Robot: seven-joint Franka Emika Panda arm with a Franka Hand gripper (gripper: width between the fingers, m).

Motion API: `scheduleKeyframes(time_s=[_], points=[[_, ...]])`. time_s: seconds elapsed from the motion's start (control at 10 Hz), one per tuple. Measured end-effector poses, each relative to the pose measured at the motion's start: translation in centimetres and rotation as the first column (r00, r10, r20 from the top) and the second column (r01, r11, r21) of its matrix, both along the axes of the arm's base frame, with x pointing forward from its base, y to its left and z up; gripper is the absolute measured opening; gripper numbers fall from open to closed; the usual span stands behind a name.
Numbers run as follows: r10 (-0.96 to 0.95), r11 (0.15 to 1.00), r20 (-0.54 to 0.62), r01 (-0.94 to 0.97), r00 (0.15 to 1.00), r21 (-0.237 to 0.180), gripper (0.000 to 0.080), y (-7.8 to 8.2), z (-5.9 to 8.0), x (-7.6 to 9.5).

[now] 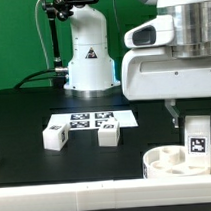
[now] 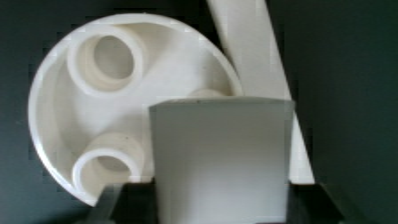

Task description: Assemble stool

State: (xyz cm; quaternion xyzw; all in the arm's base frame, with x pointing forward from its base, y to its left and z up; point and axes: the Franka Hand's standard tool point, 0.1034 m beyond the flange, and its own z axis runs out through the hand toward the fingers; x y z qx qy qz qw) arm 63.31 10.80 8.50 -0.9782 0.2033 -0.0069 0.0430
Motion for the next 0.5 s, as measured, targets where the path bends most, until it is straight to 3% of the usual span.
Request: scheduleKeyframes(time_s=[0.3,0.5], points=[[-0.246,0.969,-0.025,0.247,0.969,0.026,0.0335,0.13,-0.01,0.02],[-0.472,0.877,-0.057,0.476,0.880,0.067,0.0335,0.15,-0.01,0.18]])
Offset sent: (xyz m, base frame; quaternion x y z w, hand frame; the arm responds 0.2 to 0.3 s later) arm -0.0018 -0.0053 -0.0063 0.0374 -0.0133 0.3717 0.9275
